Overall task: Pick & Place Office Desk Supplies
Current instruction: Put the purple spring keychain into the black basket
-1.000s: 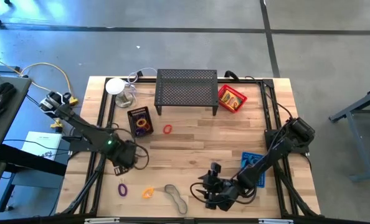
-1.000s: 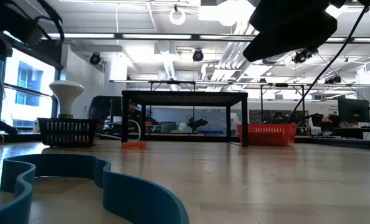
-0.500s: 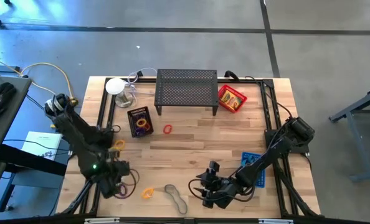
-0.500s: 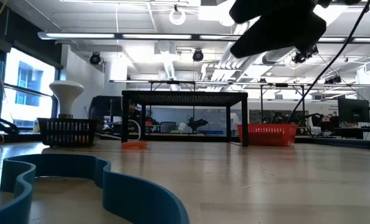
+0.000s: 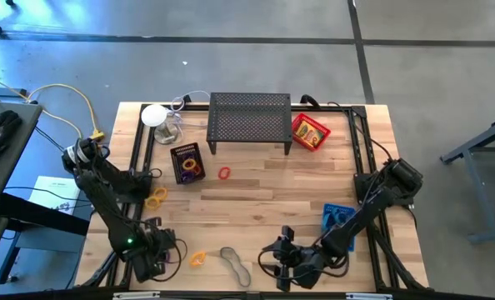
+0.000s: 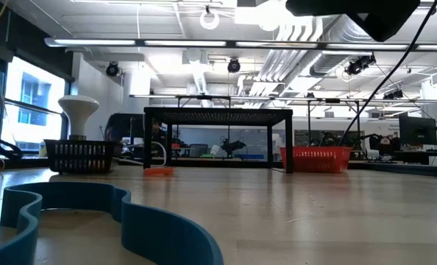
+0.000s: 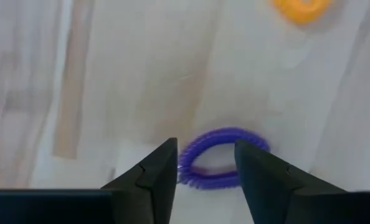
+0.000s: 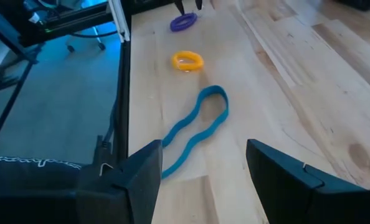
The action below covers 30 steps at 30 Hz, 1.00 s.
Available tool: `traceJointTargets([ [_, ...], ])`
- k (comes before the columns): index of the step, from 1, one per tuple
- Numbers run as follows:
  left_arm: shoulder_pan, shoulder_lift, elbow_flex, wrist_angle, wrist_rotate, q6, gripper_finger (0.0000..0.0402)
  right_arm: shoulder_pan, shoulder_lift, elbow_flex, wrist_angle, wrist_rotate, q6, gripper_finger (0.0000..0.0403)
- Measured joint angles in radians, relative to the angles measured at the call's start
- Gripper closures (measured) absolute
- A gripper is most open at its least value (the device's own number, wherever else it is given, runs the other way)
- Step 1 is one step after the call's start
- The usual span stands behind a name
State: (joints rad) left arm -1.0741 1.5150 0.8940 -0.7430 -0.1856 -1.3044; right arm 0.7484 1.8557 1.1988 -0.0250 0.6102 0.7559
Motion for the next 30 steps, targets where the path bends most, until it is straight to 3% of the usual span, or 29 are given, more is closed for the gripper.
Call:
traceJointTargets([
  [13,-0.044,0.061,0.0,0.015,-0.003,0.309,0.023,0.014,0.097,0.0,0.126,-0.023,-0.044,0.0182],
  [23,-0.042,0.153,0.005,0.008,0.055,0.324,0.0233,-0.003,0.098,0.0,0.15,-0.037,-0.053,0.0182],
  [27,-0.041,0.158,0.005,0.011,0.078,0.324,0.0262,-0.003,0.098,0.0,0.15,-0.038,-0.054,0.0182],
  [30,-0.036,0.159,0.005,0.016,0.092,0.328,0.0308,-0.003,0.098,0.0,0.15,-0.037,-0.054,0.0182],
])
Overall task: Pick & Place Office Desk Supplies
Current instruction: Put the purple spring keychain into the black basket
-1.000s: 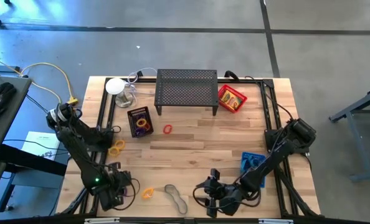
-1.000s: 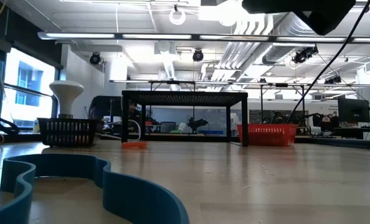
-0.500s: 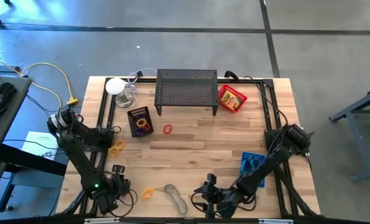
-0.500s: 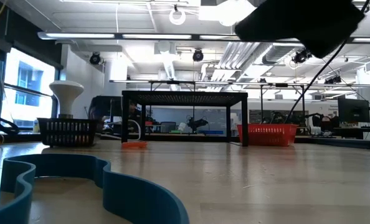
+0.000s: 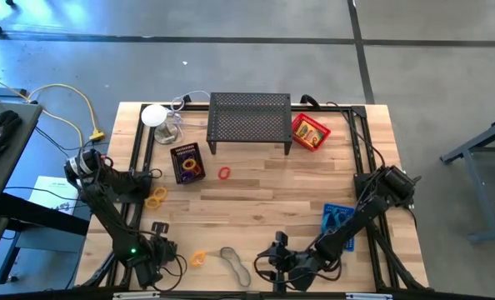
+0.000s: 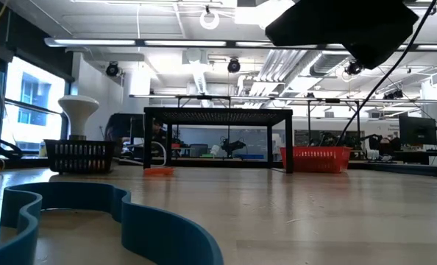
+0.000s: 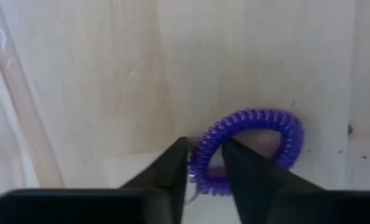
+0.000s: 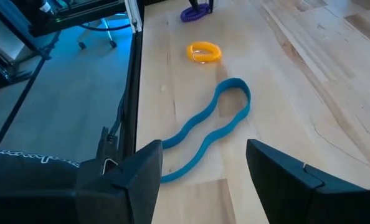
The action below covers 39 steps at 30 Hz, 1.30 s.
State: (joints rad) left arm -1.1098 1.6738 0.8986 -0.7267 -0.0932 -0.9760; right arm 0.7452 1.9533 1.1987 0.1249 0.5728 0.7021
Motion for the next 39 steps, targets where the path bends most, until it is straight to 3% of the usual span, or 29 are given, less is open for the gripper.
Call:
traceJointTargets([
  [5,0.008,0.002,-0.001,-0.002,0.005,-0.017,0.0387,-0.002,0.0,0.0,0.0,0.0,0.0,0.0182],
  [14,0.076,-0.023,0.042,0.001,-0.012,-0.024,0.0398,-0.006,0.0,0.0,0.023,-0.029,-0.011,0.0182],
  [21,0.201,-0.122,0.143,-0.148,-0.094,-0.026,0.0399,-0.022,0.0,0.0,0.037,-0.032,-0.08,0.0182],
  [25,0.289,-0.189,0.205,-0.32,-0.182,-0.025,0.04,-0.033,0.0,0.0,0.037,-0.056,-0.083,0.0182],
  [30,0.413,-0.293,0.237,-0.522,-0.401,-0.036,0.04,-0.048,0.0,0.0,0.036,-0.082,-0.129,0.0182],
  [33,0.514,-0.362,0.237,-0.576,-0.423,-0.013,0.04,-0.058,0.0,0.0,0.036,-0.082,-0.146,0.0182],
  [39,0.765,-0.487,0.235,-0.599,-0.421,0.183,0.04,-0.074,0.0,0.0,0.036,-0.081,-0.15,0.0182],
])
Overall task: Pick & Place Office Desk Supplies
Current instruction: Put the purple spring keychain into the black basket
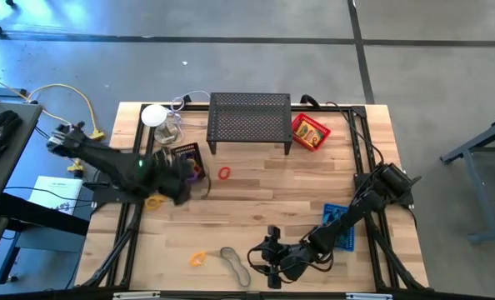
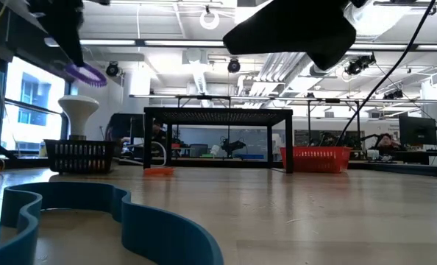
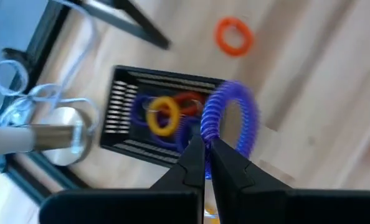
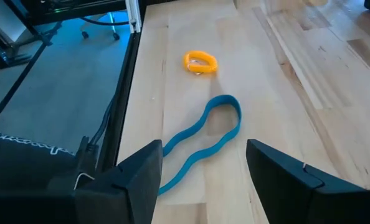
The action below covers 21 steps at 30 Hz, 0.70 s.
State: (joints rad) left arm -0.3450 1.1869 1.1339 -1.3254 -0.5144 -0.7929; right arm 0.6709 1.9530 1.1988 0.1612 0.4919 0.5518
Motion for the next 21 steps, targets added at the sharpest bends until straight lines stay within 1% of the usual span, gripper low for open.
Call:
traceJointTargets([
  [5,0.214,-0.04,-0.015,0.007,0.059,0.12,0.04,-0.006,0.0,0.0,0.0,0.003,0.0,0.0182],
  [11,0.388,-0.047,-0.13,0.119,0.148,0.279,0.04,-0.012,0.0,0.0,-0.013,0.006,-0.007,0.0182],
  [15,0.468,-0.047,-0.212,0.208,0.194,0.326,0.04,-0.012,0.0,0.0,-0.019,0.005,-0.007,0.0182],
  [21,0.531,-0.045,-0.312,0.307,0.194,0.352,0.0394,-0.012,0.0,0.0,-0.034,0.004,-0.002,0.0182],
])
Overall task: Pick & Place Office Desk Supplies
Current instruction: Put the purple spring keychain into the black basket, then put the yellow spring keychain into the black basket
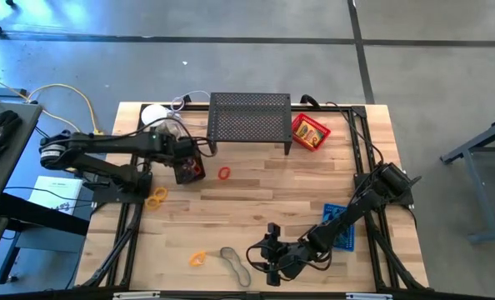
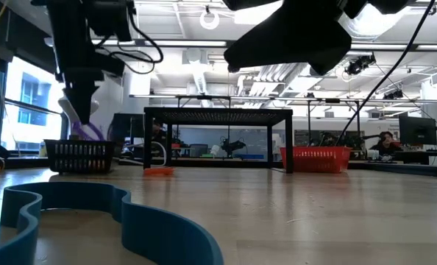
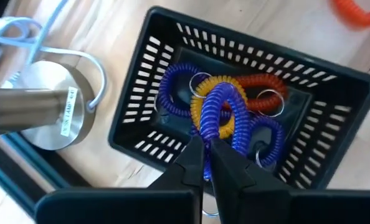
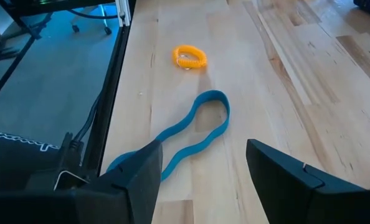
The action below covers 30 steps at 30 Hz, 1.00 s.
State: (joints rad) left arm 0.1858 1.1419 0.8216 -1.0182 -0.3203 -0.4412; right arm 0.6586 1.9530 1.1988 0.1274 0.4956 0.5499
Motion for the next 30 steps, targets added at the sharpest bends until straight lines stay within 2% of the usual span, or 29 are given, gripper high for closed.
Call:
traceJointTargets([
  [9,0.006,0.0,-0.027,0.06,0.011,-0.002,0.0386,0.0,0.0,0.0,-0.003,-0.001,0.003,0.0182],
  [13,0.006,0.0,-0.027,0.059,0.107,-0.027,0.0385,0.0,0.0,0.0,-0.003,-0.001,0.003,0.0182],
  [18,0.006,0.0,-0.027,0.052,0.11,-0.04,0.0381,0.0,0.0,0.0,0.0,-0.001,0.003,0.0182],
  [21,0.006,0.0,-0.027,0.052,0.101,-0.043,0.0363,0.0,0.0,0.0,0.002,-0.001,0.003,0.0182],
  [30,-0.019,0.0,-0.027,0.062,0.051,-0.023,0.0273,0.0,0.0,0.0,0.003,-0.001,0.003,0.0182],
])
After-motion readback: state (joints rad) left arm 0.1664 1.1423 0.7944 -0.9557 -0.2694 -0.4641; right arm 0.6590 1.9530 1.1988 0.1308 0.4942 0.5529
